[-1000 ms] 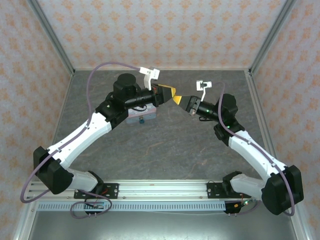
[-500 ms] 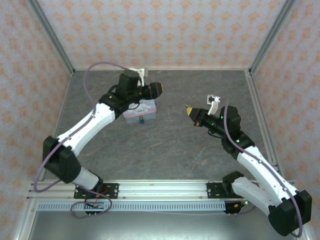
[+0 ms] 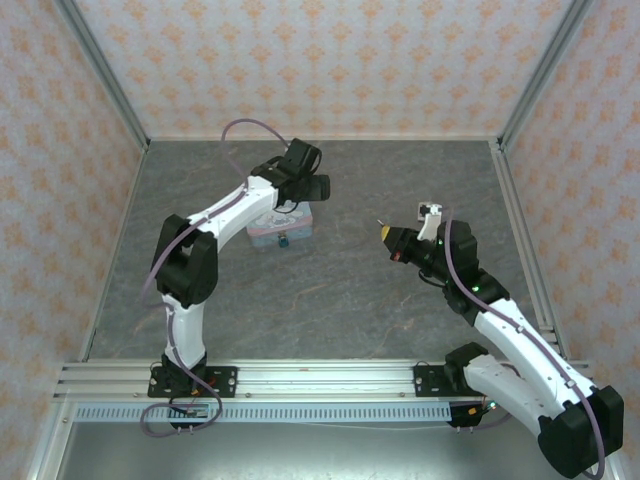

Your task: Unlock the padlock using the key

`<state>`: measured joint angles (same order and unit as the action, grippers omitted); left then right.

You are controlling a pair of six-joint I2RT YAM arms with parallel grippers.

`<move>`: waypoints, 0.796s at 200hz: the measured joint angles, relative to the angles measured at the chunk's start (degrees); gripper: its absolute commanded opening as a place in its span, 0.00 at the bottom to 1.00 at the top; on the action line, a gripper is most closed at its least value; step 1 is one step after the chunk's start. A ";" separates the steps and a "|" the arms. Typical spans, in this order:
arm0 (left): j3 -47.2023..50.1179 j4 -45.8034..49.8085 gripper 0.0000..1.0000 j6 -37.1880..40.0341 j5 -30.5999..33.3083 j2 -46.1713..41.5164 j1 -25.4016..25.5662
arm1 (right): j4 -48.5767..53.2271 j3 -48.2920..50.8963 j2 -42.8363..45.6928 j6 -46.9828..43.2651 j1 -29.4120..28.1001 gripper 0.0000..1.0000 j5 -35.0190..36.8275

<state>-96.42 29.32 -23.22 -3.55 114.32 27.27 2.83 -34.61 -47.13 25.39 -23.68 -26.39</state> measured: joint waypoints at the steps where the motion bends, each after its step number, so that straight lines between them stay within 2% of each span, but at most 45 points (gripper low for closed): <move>1: -0.11 0.07 0.72 0.00 0.00 0.13 0.00 | 0.02 0.00 0.00 0.00 0.00 0.00 0.00; 58: -2.54 2.60 0.72 0.42 0.20 5.86 0.00 | 1.55 0.00 0.00 -0.22 0.00 0.00 0.11; 115: 0.26 0.61 0.72 0.61 -0.92 4.44 0.15 | 3.23 -0.11 0.02 -1.27 0.00 0.00 1.20; 159: 4.28 0.50 0.72 0.92 -2.32 1.22 2.78 | 6.25 -1.55 0.13 -2.80 0.00 0.01 3.08</move>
<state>-92.14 29.82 -22.31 -5.87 115.55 30.04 9.08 -36.16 -47.00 22.59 -23.68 -23.31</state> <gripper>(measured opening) 0.722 0.048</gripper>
